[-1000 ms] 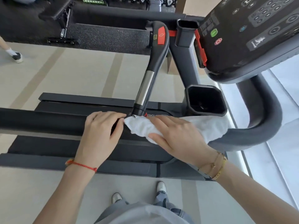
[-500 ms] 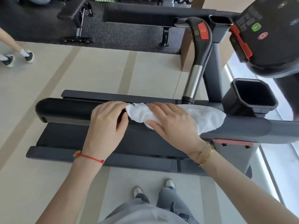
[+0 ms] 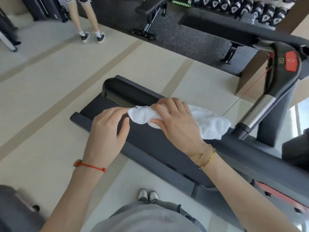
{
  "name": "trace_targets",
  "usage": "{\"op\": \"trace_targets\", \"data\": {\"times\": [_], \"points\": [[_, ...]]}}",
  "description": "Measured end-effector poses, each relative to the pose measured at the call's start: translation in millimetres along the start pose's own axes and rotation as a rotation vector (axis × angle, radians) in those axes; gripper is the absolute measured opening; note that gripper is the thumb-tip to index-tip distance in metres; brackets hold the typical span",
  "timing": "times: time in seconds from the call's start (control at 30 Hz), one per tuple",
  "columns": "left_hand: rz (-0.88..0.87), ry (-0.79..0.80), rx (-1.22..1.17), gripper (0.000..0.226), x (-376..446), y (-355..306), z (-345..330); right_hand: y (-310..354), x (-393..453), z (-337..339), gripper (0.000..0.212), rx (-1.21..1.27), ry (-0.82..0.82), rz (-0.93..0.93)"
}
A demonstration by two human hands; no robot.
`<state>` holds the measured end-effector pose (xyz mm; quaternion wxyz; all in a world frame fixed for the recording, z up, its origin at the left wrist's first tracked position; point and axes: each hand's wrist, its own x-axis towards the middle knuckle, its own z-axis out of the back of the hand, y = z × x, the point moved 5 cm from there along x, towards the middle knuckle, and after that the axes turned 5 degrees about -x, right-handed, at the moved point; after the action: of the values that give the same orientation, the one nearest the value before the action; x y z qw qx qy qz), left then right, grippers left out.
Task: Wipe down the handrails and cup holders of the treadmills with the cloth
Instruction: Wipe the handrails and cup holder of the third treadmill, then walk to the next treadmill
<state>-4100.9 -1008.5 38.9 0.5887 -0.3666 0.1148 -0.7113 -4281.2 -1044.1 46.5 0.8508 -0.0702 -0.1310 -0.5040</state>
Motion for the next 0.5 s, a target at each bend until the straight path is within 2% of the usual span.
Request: {"op": "trace_targets", "data": {"times": [0.2, 0.37, 0.5], "points": [[0.172, -0.124, 0.127, 0.025, -47, 27, 33, 51, 19, -16, 0.045, 0.071, 0.025, 0.258], [0.353, -0.198, 0.196, 0.028, -91, 47, 56, 92, 31, -49, 0.057, 0.039, 0.213, 0.394], [0.489, -0.240, 0.214, 0.031, -116, 71, 74, 127, 44, -71, 0.058, 0.040, 0.278, 0.488]]}}
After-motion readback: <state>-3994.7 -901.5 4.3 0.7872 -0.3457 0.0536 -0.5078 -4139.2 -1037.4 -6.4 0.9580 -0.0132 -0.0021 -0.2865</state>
